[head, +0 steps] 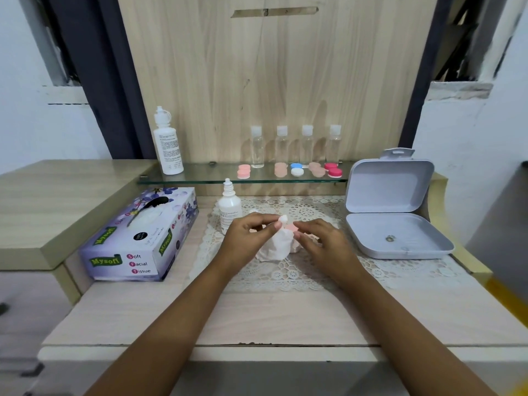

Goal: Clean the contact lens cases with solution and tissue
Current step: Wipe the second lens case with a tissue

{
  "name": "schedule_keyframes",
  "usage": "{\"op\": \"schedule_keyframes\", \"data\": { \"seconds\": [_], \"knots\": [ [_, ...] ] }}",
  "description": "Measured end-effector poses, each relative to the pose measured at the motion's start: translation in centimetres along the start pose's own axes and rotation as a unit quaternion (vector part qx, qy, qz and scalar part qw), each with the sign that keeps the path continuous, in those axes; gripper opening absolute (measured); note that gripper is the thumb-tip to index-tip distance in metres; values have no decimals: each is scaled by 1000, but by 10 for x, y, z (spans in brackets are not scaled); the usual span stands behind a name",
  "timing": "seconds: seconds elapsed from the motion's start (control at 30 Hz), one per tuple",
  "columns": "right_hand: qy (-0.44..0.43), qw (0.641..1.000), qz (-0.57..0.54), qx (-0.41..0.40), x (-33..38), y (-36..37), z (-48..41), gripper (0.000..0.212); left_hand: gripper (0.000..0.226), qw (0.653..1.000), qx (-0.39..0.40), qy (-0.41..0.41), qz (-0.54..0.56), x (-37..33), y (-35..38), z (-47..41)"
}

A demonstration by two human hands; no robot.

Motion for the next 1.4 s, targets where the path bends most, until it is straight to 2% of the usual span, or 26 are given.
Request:
{"op": "schedule_keyframes", "data": {
  "seconds": [0.13,0.23,0.37,0.43,0.53,0.63,0.73,0.83,0.97,1.13,1.3,1.4],
  "knots": [
    [20,995,-98,13,4,-4,0,24,9,999,0,-10,42,-1,9,0],
    [21,991,-130,31,7,0,1,18,7,998,8,-17,68,-1,12,1],
    [32,991,-131,0,6,0,1,17,10,997,27,-20,67,-1,12,1],
    [42,992,-118,-19,4,-2,1,17,10,1000,13,-11,21,2,9,0],
    [66,992,-101,-43,1,-7,-1,20,9,994,1,18,-110,7,2,-1],
    [99,989,-102,-43,-2,-10,-2,19,12,972,45,44,-228,14,-1,0],
    [109,989,-92,-30,-5,-10,-3,18,27,942,107,36,-317,23,1,1],
    [64,997,-9,-39,-4,-10,-4,24,38,928,135,16,-346,27,1,1],
    [-24,994,96,-44,-4,-6,-4,25,30,922,153,23,-354,29,2,1],
    [-56,988,147,4,-4,3,-5,27,26,928,147,32,-340,30,2,0],
    [-58,984,164,39,-2,8,-6,19,23,931,147,32,-333,31,2,-1],
    [-63,983,156,69,-1,13,-1,24,23,933,145,35,-327,32,2,-1]
  ]
}}
Point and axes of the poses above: each hand's wrist, its own z-axis away from the middle knuckle, its own y-axis out of the palm, x = y × z, the point moved 4 cm from there along -z, towards the middle knuckle, and after that the axes turned 8 degrees about y, right-handed, at the moved point
